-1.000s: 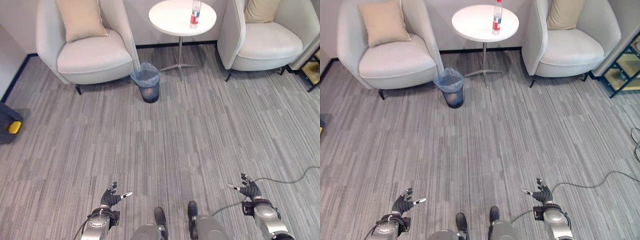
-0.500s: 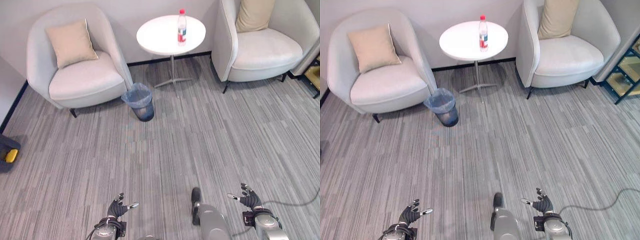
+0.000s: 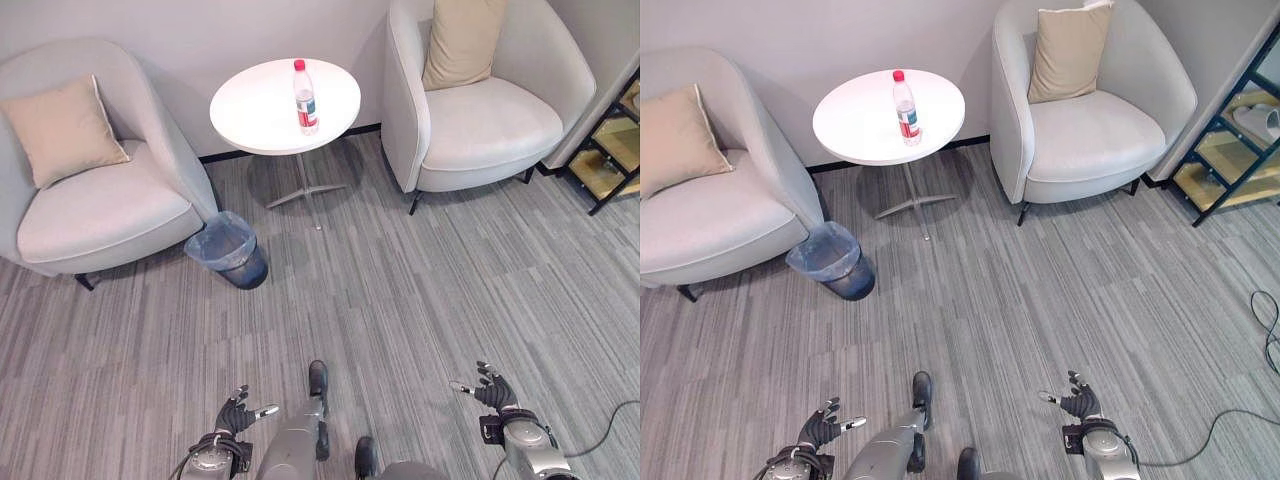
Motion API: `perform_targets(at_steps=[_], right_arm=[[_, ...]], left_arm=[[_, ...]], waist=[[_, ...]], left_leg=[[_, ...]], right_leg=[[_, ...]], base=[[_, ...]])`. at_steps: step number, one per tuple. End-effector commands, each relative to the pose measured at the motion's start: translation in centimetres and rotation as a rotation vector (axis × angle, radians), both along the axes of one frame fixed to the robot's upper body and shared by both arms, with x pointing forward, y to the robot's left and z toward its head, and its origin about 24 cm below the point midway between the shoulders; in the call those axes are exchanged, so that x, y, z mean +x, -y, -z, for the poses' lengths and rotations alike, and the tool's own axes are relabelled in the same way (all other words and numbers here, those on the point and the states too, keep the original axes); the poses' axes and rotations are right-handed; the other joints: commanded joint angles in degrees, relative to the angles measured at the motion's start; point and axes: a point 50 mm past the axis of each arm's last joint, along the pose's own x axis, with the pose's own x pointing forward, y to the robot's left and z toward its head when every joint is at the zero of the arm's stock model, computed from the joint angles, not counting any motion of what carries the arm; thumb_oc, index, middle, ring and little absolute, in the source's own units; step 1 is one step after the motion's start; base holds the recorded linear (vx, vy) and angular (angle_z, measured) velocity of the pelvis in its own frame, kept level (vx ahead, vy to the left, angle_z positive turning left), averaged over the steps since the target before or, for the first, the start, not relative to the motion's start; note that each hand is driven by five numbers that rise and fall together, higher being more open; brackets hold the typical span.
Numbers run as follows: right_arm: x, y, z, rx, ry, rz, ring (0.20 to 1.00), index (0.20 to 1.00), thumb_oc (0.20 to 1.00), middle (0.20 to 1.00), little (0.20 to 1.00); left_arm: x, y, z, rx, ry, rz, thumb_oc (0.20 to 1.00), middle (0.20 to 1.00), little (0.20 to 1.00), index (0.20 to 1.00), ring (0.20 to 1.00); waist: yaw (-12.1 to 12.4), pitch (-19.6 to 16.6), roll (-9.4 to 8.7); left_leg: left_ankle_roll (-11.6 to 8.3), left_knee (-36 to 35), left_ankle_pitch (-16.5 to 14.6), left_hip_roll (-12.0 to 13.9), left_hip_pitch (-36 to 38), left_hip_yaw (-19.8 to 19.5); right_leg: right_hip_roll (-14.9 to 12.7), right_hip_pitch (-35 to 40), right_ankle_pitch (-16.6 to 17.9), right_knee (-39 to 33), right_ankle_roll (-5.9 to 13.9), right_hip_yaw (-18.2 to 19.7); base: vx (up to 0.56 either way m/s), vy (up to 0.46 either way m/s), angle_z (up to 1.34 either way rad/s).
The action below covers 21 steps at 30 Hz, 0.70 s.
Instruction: Gather garbage on tea table into small bin, then transfer packed bag to large trash can.
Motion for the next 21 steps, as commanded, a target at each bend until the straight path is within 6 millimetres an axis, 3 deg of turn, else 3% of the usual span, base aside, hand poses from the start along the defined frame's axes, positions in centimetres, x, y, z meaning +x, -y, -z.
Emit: perform_targets(at_steps=[1, 3, 6, 7, 8, 13, 15, 19, 21], right_arm=[[0.5, 0.3, -1.3, -0.006, 0.088, 0.002, 1.000, 1.000, 1.000, 1.000, 1.000], [0.5, -0.2, -1.1, -0.002, 0.080, -0.020, 1.000, 1.000, 1.000, 1.000, 1.000], [1.4, -0.9, -1.6, -0.004, 0.111, -0.064, 1.000, 1.000, 1.000, 1.000, 1.000], [2.0, -1.3, -2.0, 0.001, 0.136, -0.081, 1.000, 1.000, 1.000, 1.000, 1.000], [2.3, -1.6, -2.3, 0.005, 0.150, -0.092, 1.000, 1.000, 1.000, 1.000, 1.000], [2.6, -1.4, -2.5, 0.003, 0.155, -0.104, 1.000, 1.000, 1.000, 1.000, 1.000], [2.6, -1.4, -2.4, 0.006, 0.146, -0.098, 1.000, 1.000, 1.000, 1.000, 1.000], [2.4, -0.9, -2.5, -0.004, 0.143, -0.089, 1.000, 1.000, 1.000, 1.000, 1.000], [2.1, -0.7, -2.4, -0.005, 0.139, -0.084, 1.000, 1.000, 1.000, 1.000, 1.000]], left_arm=[[0.6, -0.9, -0.8, 0.022, 0.057, -0.006, 1.000, 1.000, 1.000, 1.000, 1.000], [0.0, -1.1, -0.6, 0.020, 0.043, -0.025, 1.000, 1.000, 1.000, 1.000, 1.000], [0.4, -1.4, -0.9, 0.020, 0.062, -0.039, 1.000, 1.000, 1.000, 1.000, 1.000], [0.7, -1.7, -1.1, 0.031, 0.070, -0.042, 1.000, 1.000, 1.000, 1.000, 1.000], [1.0, -1.7, -1.2, 0.033, 0.079, -0.046, 1.000, 1.000, 1.000, 1.000, 1.000], [1.4, -1.5, -1.4, 0.030, 0.093, -0.044, 1.000, 1.000, 1.000, 1.000, 1.000], [1.6, -1.4, -1.2, 0.026, 0.084, -0.043, 1.000, 1.000, 1.000, 1.000, 1.000], [1.6, -1.3, -1.1, 0.027, 0.074, -0.036, 1.000, 1.000, 1.000, 1.000, 1.000], [1.5, -1.2, -1.0, 0.028, 0.069, -0.020, 1.000, 1.000, 1.000, 1.000, 1.000]], waist=[[2.2, -1.6, 0.74], [3.0, -2.3, -0.67], [3.1, -2.1, -1.41], [2.8, -1.7, -0.76], [2.4, -1.3, -0.38], [0.9, -0.6, 1.22], [-0.7, 0.4, 0.96], [-2.5, 1.2, 0.62], [-2.9, 0.9, 0.38]], left_leg=[[0.38, 5.2, 1.3, 2.8, 2.6, 2.8], [1.67, 7.3, -0.4, 1.3, 3.2, 3.2], [4.25, 8.4, -3.9, 0.0, 5.5, 3.9], [5.19, 8.7, -6.1, 0.0, 7.5, 3.5], [5.52, 8.4, -7.2, -0.3, 9.4, 2.7], [5.49, 7.2, -9.5, -0.3, 13.5, 0.4], [4.95, 6.7, -11.1, -1.4, 16.7, -1.5], [3.79, 6.7, -13.5, -2.5, 20.8, -4.2], [3.62, 7.3, -14.9, -3.0, 21.8, -5.3]], right_leg=[[-4.4, -1.4, -7.1, 8.9, 7.30, 2.6], [-6.6, -1.7, -5.3, 13.2, 9.65, 2.3], [-9.8, -8.0, 2.9, 26.5, 14.15, 2.7], [-10.8, -12.0, 4.2, 30.8, 13.98, 2.3], [-11.1, -14.5, 3.0, 31.0, 13.15, 1.7], [-10.5, -20.1, -1.2, 25.6, 10.85, -1.4], [-9.8, -24.3, 1.3, 18.1, 11.02, -1.0], [-9.7, -26.8, 5.3, 11.0, 12.14, -0.2], [-9.8, -25.8, 5.5, 10.2, 12.06, 0.5]], base=[[0.54, 0.096, -0.30], [0.56, 0.136, -0.41], [0.35, 0.129, -0.28], [0.40, 0.119, -0.14], [0.30, 0.088, 0.07], [0.28, 0.003, 0.39], [0.31, -0.089, 0.26], [0.35, -0.147, 0.44], [0.29, -0.138, 0.63]])
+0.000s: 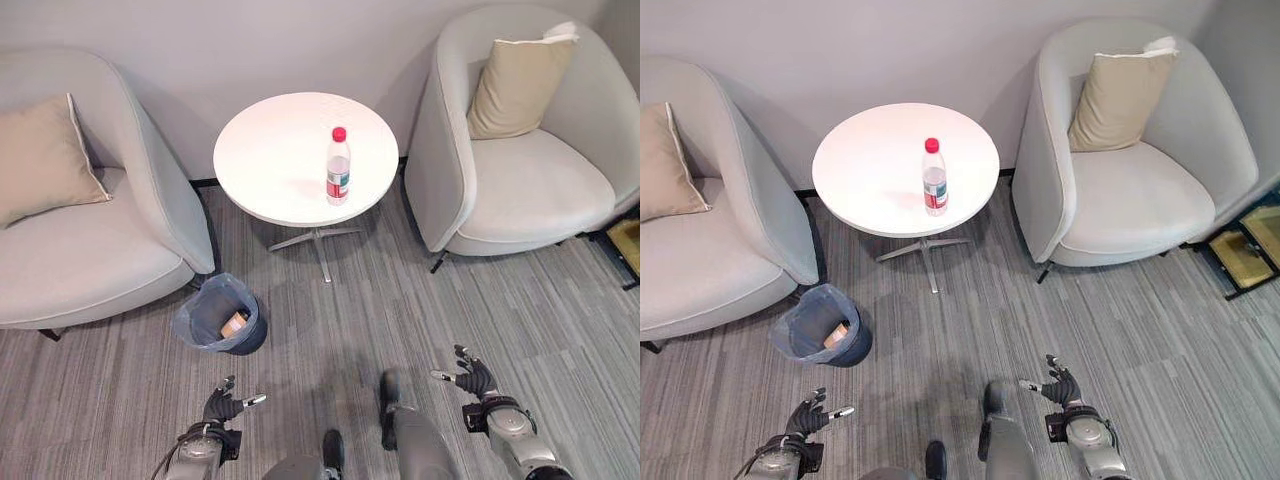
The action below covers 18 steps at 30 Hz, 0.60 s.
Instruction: Gather garbage on tea table into small bin, then transfer packed bag to large trash can.
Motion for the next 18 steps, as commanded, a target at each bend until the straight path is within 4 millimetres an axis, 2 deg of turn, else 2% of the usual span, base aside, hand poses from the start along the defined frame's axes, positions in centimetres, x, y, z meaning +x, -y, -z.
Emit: perform_targets(at_steps=[1, 2, 3, 5, 6, 7, 8, 12, 13, 14, 18], right_arm=[[0.2, 1.8, -1.3, -0.030, 0.062, 0.025, 1.000, 1.000, 1.000, 1.000, 1.000], [-0.3, 2.4, -0.8, -0.048, 0.033, 0.036, 1.000, 1.000, 1.000, 1.000, 1.000], [-0.3, 2.4, -0.9, -0.048, 0.033, 0.036, 1.000, 1.000, 1.000, 1.000, 1.000], [-0.3, 2.5, -1.0, -0.041, 0.038, 0.036, 1.000, 1.000, 1.000, 1.000, 1.000], [-0.3, 2.5, -1.0, -0.041, 0.038, 0.036, 1.000, 1.000, 1.000, 1.000, 1.000], [-0.3, 2.8, -1.1, -0.047, 0.040, 0.043, 1.000, 1.000, 1.000, 1.000, 1.000], [-0.4, 2.9, -1.0, -0.053, 0.029, 0.044, 1.000, 1.000, 1.000, 1.000, 1.000], [-0.4, 3.2, -1.0, -0.061, 0.022, 0.057, 1.000, 1.000, 1.000, 1.000, 1.000], [-0.8, 3.6, -0.8, -0.062, 0.008, 0.077, 1.000, 1.000, 1.000, 1.000, 1.000], [-0.8, 3.6, -0.8, -0.062, 0.008, 0.077, 1.000, 1.000, 1.000, 1.000, 1.000], [-1.2, 3.4, -0.5, -0.059, -0.009, 0.088, 1.000, 1.000, 1.000, 1.000, 1.000]], left_arm=[[1.1, 1.0, -0.8, -0.029, 0.086, 0.032, 1.000, 1.000, 1.000, 1.000, 1.000], [0.9, 1.6, -0.5, -0.053, 0.070, 0.043, 1.000, 1.000, 1.000, 1.000, 1.000], [0.9, 1.6, -0.5, -0.053, 0.070, 0.043, 1.000, 1.000, 1.000, 1.000, 1.000], [1.3, 1.7, -0.8, -0.055, 0.082, 0.066, 1.000, 1.000, 1.000, 1.000, 1.000], [1.3, 1.7, -0.8, -0.055, 0.082, 0.066, 1.000, 1.000, 1.000, 1.000, 1.000], [1.7, 1.6, -0.9, -0.047, 0.085, 0.077, 1.000, 1.000, 1.000, 1.000, 1.000], [1.9, 1.7, -0.9, -0.046, 0.082, 0.079, 1.000, 1.000, 1.000, 1.000, 1.000], [2.2, 1.7, -0.9, -0.034, 0.076, 0.095, 1.000, 1.000, 1.000, 1.000, 1.000], [2.2, 1.8, -0.9, -0.030, 0.071, 0.110, 1.000, 1.000, 1.000, 1.000, 1.000], [2.2, 1.8, -0.9, -0.030, 0.071, 0.110, 1.000, 1.000, 1.000, 1.000, 1.000], [1.4, 1.8, -0.4, -0.047, 0.042, 0.081, 1.000, 1.000, 1.000, 1.000, 1.000]], waist=[[-1.1, 1.2, -0.05], [-1.3, -0.2, 0.60], [-1.4, -0.2, 0.64], [-1.5, -0.1, 0.40], [-1.6, -0.1, 0.47], [-1.4, 0.5, 0.05], [-1.4, 0.5, -0.03], [-0.9, 0.3, -0.56], [-0.2, 0.2, -0.40], [-0.2, 0.3, -0.46], [0.4, 0.2, -0.13]], left_leg=[[-3.79, 7.8, -5.6, 2.0, -3.1, -2.6], [-6.76, 13.2, -3.7, 4.4, -3.8, -2.0], [-6.80, 13.4, -3.8, 4.4, -3.9, -2.1], [-7.94, 21.2, -0.2, 7.1, -6.8, 0.0], [-7.97, 21.4, -0.3, 7.2, -6.9, 0.0], [-8.10, 27.2, 2.0, 9.5, -9.7, 2.0], [-7.61, 27.0, 1.7, 10.2, -10.5, 3.2], [-6.52, 23.2, -0.3, 10.1, -13.7, 5.3], [-6.90, 17.0, 1.9, 10.2, -17.1, 6.9], [-6.91, 16.8, 2.0, 10.1, -16.9, 6.9], [-8.13, 11.7, 6.5, 11.0, -19.0, 7.9]], right_leg=[[-0.5, 8.1, -0.9, 0.7, 1.62, 1.4], [-0.7, 10.7, -1.2, 0.9, 0.00, -0.2], [-0.7, 10.8, -1.2, 0.9, -0.03, -0.3], [-0.7, 13.0, -2.6, 0.9, -1.44, -1.4], [-0.6, 13.0, -2.6, 0.9, -1.47, -1.5], [-0.2, 15.6, -4.4, 0.5, -2.87, -2.3], [0.0, 16.6, -5.3, 0.6, -3.21, -2.7], [-0.1, 19.0, -7.2, 0.2, -3.38, -3.7], [0.7, 21.0, -8.8, 0.4, -3.28, -4.3], [0.7, 21.1, -8.8, 0.4, -3.27, -4.3], [1.6, 23.9, -10.4, 0.5, -3.16, -4.5]], base=[[0.41, -0.272, 0.85], [0.41, -0.274, 0.94], [0.38, -0.302, 1.19], [0.15, -0.162, 0.87], [0.21, -0.242, 0.35], [0.19, -0.207, 0.12], [0.27, -0.242, 0.10], [0.21, -0.071, 0.13], [0.32, -0.063, 0.18], [0.31, -0.032, 0.19], [0.22, 0.036, 0.02]])
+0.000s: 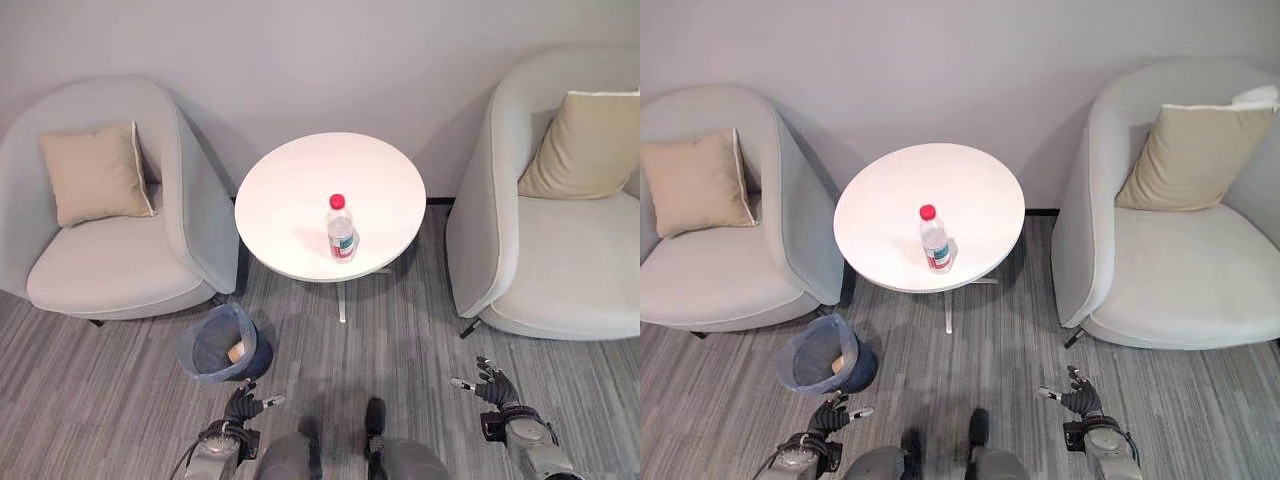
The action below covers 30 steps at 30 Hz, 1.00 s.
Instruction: Gather garbage on tea table into small bin, then transfer packed bag to large trash can.
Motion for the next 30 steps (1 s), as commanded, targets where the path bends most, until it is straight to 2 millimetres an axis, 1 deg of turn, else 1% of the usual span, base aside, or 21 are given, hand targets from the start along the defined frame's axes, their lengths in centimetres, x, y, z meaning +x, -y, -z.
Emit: perform_targets(at_steps=[1, 2, 3, 4, 5, 6, 8, 10, 12, 15, 18, 19, 20, 21, 22, 23, 24, 25, 28, 30], right_arm=[[-0.2, 0.9, -0.8, -0.026, 0.035, -0.001, 1.000, 1.000, 1.000, 1.000, 1.000], [-0.2, 0.8, -0.8, -0.027, 0.039, -0.002, 1.000, 1.000, 1.000, 1.000, 1.000], [0.0, 0.7, -0.9, -0.026, 0.045, -0.007, 1.000, 1.000, 1.000, 1.000, 1.000], [0.1, 0.5, -1.0, -0.022, 0.053, -0.015, 1.000, 1.000, 1.000, 1.000, 1.000], [0.0, 0.5, -1.0, -0.022, 0.053, -0.015, 1.000, 1.000, 1.000, 1.000, 1.000], [0.1, 0.2, -1.1, -0.019, 0.061, -0.028, 1.000, 1.000, 1.000, 1.000, 1.000], [0.9, -0.4, -1.7, -0.023, 0.100, -0.069, 1.000, 1.000, 1.000, 1.000, 1.000], [1.6, -0.9, -2.4, -0.027, 0.132, -0.106, 1.000, 1.000, 1.000, 1.000, 1.000], [2.7, -1.4, -3.7, -0.034, 0.205, -0.141, 1.000, 1.000, 1.000, 1.000, 1.000], [3.5, -1.6, -4.9, -0.054, 0.260, -0.176, 1.000, 1.000, 1.000, 1.000, 1.000], [3.8, -1.5, -5.3, -0.078, 0.271, -0.200, 1.000, 1.000, 1.000, 1.000, 1.000], [4.6, -1.4, -6.1, -0.121, 0.290, -0.241, 1.000, 1.000, 1.000, 1.000, 1.000], [4.9, -1.6, -6.4, -0.141, 0.294, -0.270, 1.000, 1.000, 1.000, 1.000, 1.000], [5.0, -1.8, -6.8, -0.157, 0.308, -0.305, 1.000, 1.000, 1.000, 1.000, 1.000], [5.0, -1.8, -6.8, -0.157, 0.308, -0.305, 1.000, 1.000, 1.000, 1.000, 1.000], [5.3, -2.3, -7.8, -0.199, 0.334, -0.399, 1.000, 1.000, 1.000, 1.000, 1.000], [5.2, -2.3, -7.8, -0.199, 0.333, -0.399, 1.000, 1.000, 1.000, 1.000, 1.000], [5.6, -2.6, -9.0, -0.240, 0.366, -0.474, 1.000, 1.000, 1.000, 1.000, 1.000], [5.8, -3.3, -10.1, -0.278, 0.388, -0.585, 1.000, 1.000, 1.000, 1.000, 1.000], [6.2, -3.9, -11.2, -0.283, 0.432, -0.634, 1.000, 1.000, 1.000, 1.000, 1.000]], left_arm=[[-0.3, -1.1, -0.4, 0.029, 0.012, 0.002, 1.000, 1.000, 1.000, 1.000, 1.000], [-0.4, -1.2, -0.3, 0.028, 0.008, -0.005, 1.000, 1.000, 1.000, 1.000, 1.000], [-0.5, -1.1, -0.3, 0.022, 0.006, -0.009, 1.000, 1.000, 1.000, 1.000, 1.000], [-0.6, -1.2, -0.2, 0.021, 0.004, -0.011, 1.000, 1.000, 1.000, 1.000, 1.000], [-0.7, -1.2, -0.2, 0.021, 0.004, -0.011, 1.000, 1.000, 1.000, 1.000, 1.000], [-0.8, -1.3, -0.2, 0.025, 0.000, -0.011, 1.000, 1.000, 1.000, 1.000, 1.000], [-0.9, -1.5, -0.2, 0.028, 0.001, -0.022, 1.000, 1.000, 1.000, 1.000, 1.000], [-0.7, -1.7, -0.4, 0.037, 0.011, -0.018, 1.000, 1.000, 1.000, 1.000, 1.000], [-0.4, -2.3, -0.7, 0.060, 0.024, -0.014, 1.000, 1.000, 1.000, 1.000, 1.000], [-0.1, -2.7, -0.9, 0.078, 0.031, -0.011, 1.000, 1.000, 1.000, 1.000, 1.000], [-0.1, -2.8, -1.0, 0.076, 0.038, -0.019, 1.000, 1.000, 1.000, 1.000, 1.000], [0.0, -2.9, -1.1, 0.073, 0.042, -0.029, 1.000, 1.000, 1.000, 1.000, 1.000], [0.0, -3.0, -1.0, 0.077, 0.037, -0.029, 1.000, 1.000, 1.000, 1.000, 1.000], [0.0, -3.1, -1.1, 0.084, 0.041, -0.025, 1.000, 1.000, 1.000, 1.000, 1.000], [0.0, -3.1, -1.1, 0.084, 0.041, -0.025, 1.000, 1.000, 1.000, 1.000, 1.000], [-0.1, -3.2, -1.1, 0.090, 0.043, -0.016, 1.000, 1.000, 1.000, 1.000, 1.000], [-0.1, -3.2, -1.1, 0.090, 0.042, -0.016, 1.000, 1.000, 1.000, 1.000, 1.000], [-0.4, -3.2, -1.1, 0.093, 0.038, -0.009, 1.000, 1.000, 1.000, 1.000, 1.000], [-1.3, -3.3, -0.7, 0.087, 0.013, -0.005, 1.000, 1.000, 1.000, 1.000, 1.000], [-1.7, -3.2, -0.5, 0.083, -0.004, -0.002, 1.000, 1.000, 1.000, 1.000, 1.000]], waist=[[0.1, -1.0, 0.94], [0.2, -1.0, 0.84], [0.4, -1.0, 0.88], [0.5, -1.5, 1.18], [0.6, -1.4, 1.14], [0.6, -1.7, 1.27], [0.9, -2.5, 0.71], [1.2, -3.1, 0.39], [1.1, -3.0, 0.61], [0.7, -3.0, 1.21], [0.3, -2.9, 1.37], [0.2, -2.4, 1.63], [0.1, -2.1, 1.50], [-0.1, -1.8, 1.33], [-0.2, -1.8, 1.33], [0.0, -1.6, 0.64], [-0.1, -1.6, 0.65], [0.2, -1.9, 0.52], [0.7, -2.6, 0.70], [1.0, -2.8, 0.94]], left_leg=[[0.75, 2.4, 1.5, 0.0, -1.6, 1.1], [0.34, 2.1, 2.7, 0.2, -2.4, 1.7], [0.35, 2.0, 2.9, 0.5, -2.6, 2.3], [0.78, 0.6, 2.1, 0.4, -1.6, 2.7], [0.80, 0.4, 2.1, 0.4, -1.4, 2.8], [1.35, 0.6, 1.6, 0.1, -0.8, 2.7], [2.67, 1.8, -0.4, -1.4, -0.2, 3.3], [3.76, 2.1, -1.6, -2.1, 0.2, 3.6], [4.90, 2.2, -3.1, -2.5, 1.0, 3.9], [5.63, 1.3, -4.2, -3.0, 3.0, 3.6], [5.79, 0.5, -4.4, -3.3, 4.1, 3.1], [5.74, -0.4, -4.4, -3.1, 5.3, 2.5], [5.65, -0.5, -4.3, -3.1, 5.4, 2.1], [5.56, -0.2, -4.3, -3.0, 5.4, 1.3], [5.55, -0.2, -4.3, -3.0, 5.4, 1.2], [5.34, 0.0, -4.4, -3.4, 5.9, 1.0], [5.33, 0.0, -4.4, -3.4, 5.9, 0.9], [4.96, -0.4, -4.1, -3.3, 6.1, 0.9], [3.99, -1.7, -2.9, -3.0, 6.5, 0.1], [3.48, -2.8, -1.9, -2.8, 6.6, -0.4]], right_leg=[[-3.2, 3.2, -12.9, 9.5, 9.15, 1.7], [-3.2, 4.5, -13.3, 9.4, 9.32, 1.9], [-3.2, 5.1, -13.6, 9.5, 9.41, 2.1], [-3.0, 5.6, -14.2, 9.7, 9.66, 2.3], [-3.1, 5.7, -14.3, 9.7, 9.68, 2.4], [-3.4, 6.4, -14.9, 10.0, 10.00, 2.6], [-5.5, 6.7, -14.9, 11.5, 11.67, 3.1], [-6.7, 5.3, -14.5, 15.0, 12.62, 4.1], [-7.7, 2.3, -13.9, 20.5, 13.54, 5.1], [-7.6, -1.8, -12.5, 22.8, 13.39, 5.8], [-6.9, -3.0, -12.3, 21.0, 12.92, 6.0], [-6.8, -5.8, -10.7, 19.5, 12.82, 5.4], [-6.7, -6.3, -10.6, 18.9, 12.76, 5.5], [-6.5, -6.3, -10.8, 18.6, 12.96, 6.4], [-6.5, -6.3, -10.8, 18.6, 12.96, 6.3], [-6.3, -4.9, -10.8, 17.0, 12.68, 6.9], [-6.3, -4.9, -10.8, 17.0, 12.67, 6.9], [-6.1, -3.9, -10.7, 15.0, 12.33, 6.5], [-5.3, -1.6, -10.7, 11.5, 11.85, 5.3], [-5.0, -0.5, -10.7, 10.0, 11.50, 4.7]], base=[[0.28, 0.083, 0.06], [0.27, 0.104, 0.03], [0.29, 0.147, 0.00], [0.19, 0.117, -0.02], [0.20, 0.130, -0.05], [0.26, 0.169, -0.15], [0.31, 0.228, -0.27], [0.18, 0.157, -0.31], [0.13, 0.137, -0.25], [0.10, 0.071, -0.02], [0.06, -0.014, 0.04], [0.03, -0.081, 0.25], [0.04, -0.112, 0.25], [0.01, -0.064, 0.14], [0.04, -0.114, 0.32], [0.03, -0.083, 0.36], [0.05, -0.156, 0.33], [0.03, -0.109, 0.09], [0.02, -0.118, 0.07], [0.02, -0.083, 0.14]])
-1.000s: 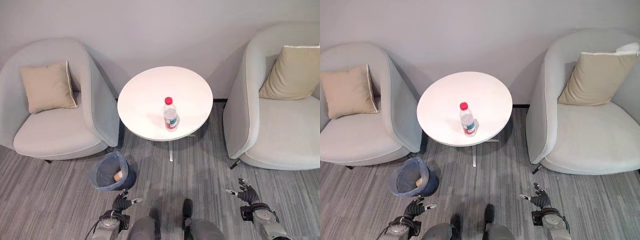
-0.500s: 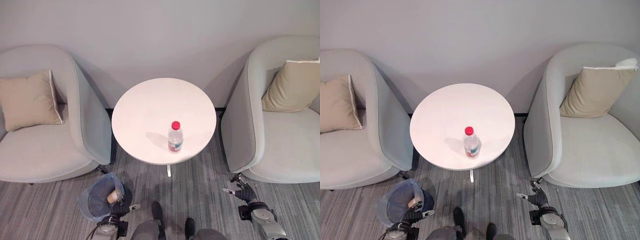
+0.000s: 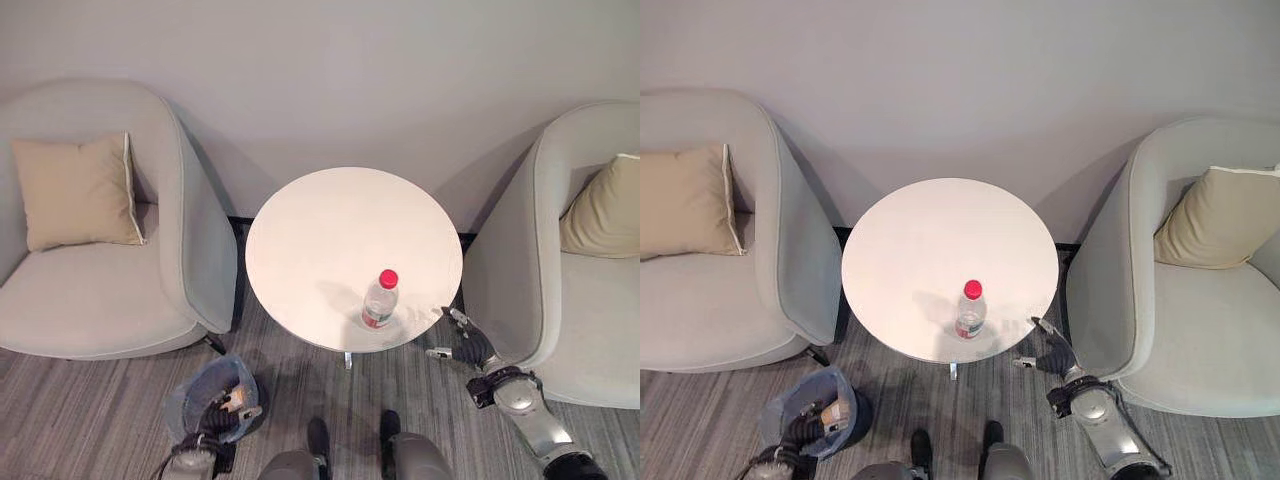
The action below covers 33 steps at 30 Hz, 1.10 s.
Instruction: Gather garbage on tea table into small bin, then transfer packed bag to large trash can.
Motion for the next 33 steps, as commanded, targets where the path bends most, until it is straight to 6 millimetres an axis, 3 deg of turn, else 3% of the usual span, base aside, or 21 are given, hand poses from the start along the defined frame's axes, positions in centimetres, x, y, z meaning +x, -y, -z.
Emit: perform_targets(at_steps=[1, 15, 22, 27, 28, 29, 33], right_arm=[[1.3, -1.3, -3.2, -0.035, 0.127, -0.148, 1.000, 1.000, 1.000, 1.000, 1.000], [3.1, -4.5, -4.8, 0.009, 0.220, -0.241, 1.000, 1.000, 1.000, 1.000, 1.000], [4.1, -6.7, -3.6, 0.097, 0.205, -0.185, 1.000, 1.000, 1.000, 1.000, 1.000], [4.9, -8.5, -3.1, 0.120, 0.184, -0.193, 1.000, 1.000, 1.000, 1.000, 1.000], [5.1, -8.8, -3.0, 0.124, 0.181, -0.194, 0.912, 0.912, 0.912, 0.912, 0.912], [5.3, -9.0, -3.1, 0.123, 0.186, -0.193, 0.200, 0.200, 0.200, 0.200, 0.200], [5.8, -9.2, -3.7, 0.146, 0.211, -0.176, 0.200, 0.200, 0.200, 0.200, 0.200]], left_arm=[[1.6, 0.0, -0.7, 0.021, 0.059, 0.043, 1.000, 1.000, 1.000, 1.000, 1.000], [0.1, 0.7, 0.3, -0.002, 0.011, 0.036, 1.000, 1.000, 1.000, 1.000, 1.000], [-0.6, 1.5, 0.8, -0.033, -0.015, 0.013, 1.000, 1.000, 1.000, 1.000, 1.000], [0.0, 1.9, 0.7, -0.040, 0.001, 0.015, 1.000, 1.000, 1.000, 1.000, 1.000], [0.3, 2.0, 0.6, -0.042, 0.011, 0.018, 1.000, 1.000, 1.000, 1.000, 1.000], [0.5, 2.1, 0.5, -0.044, 0.022, 0.019, 1.000, 1.000, 1.000, 1.000, 1.000], [1.0, 2.2, 0.3, -0.042, 0.039, 0.021, 1.000, 1.000, 1.000, 1.000, 1.000]], waist=[[0.7, -1.2, -0.51], [2.6, -1.7, 1.60], [4.5, -0.3, 2.64], [6.0, 0.9, 3.15], [6.2, 1.1, 3.26], [6.4, 1.3, 3.40], [7.0, 1.5, 3.55]], left_leg=[[-3.40, 4.6, -2.6, 1.7, -2.7, -1.4], [-4.41, 0.2, 0.1, 1.3, -1.4, -4.1], [-4.35, -0.5, 0.8, 0.9, -3.0, -5.8], [-4.37, -0.1, 1.2, 0.8, -4.4, -6.8], [-4.37, 0.0, 1.3, 0.7, -4.7, -7.0], [-4.40, 0.0, 1.4, 0.7, -5.0, -7.2], [-4.57, 0.1, 1.6, 0.7, -5.3, -7.7]], right_leg=[[0.2, 7.8, -4.6, -5.6, 2.90, -0.7], [1.0, 11.5, -5.3, -9.3, 2.35, -4.5], [0.8, 10.0, -5.5, -9.2, 2.30, -6.6], [0.7, 8.9, -5.4, -8.9, 2.16, -7.2], [0.7, 8.6, -5.4, -8.8, 2.11, -7.3], [0.7, 8.5, -5.4, -8.7, 2.08, -7.4], [0.7, 8.4, -5.4, -8.9, 2.00, -7.8]], base=[[0.02, -0.066, 0.16], [0.03, -0.016, 0.20], [-0.01, 0.026, 0.16], [-0.03, 0.015, 0.13], [-0.04, 0.019, 0.06], [-0.03, 0.015, 0.07], [-0.01, 0.009, 0.14]])
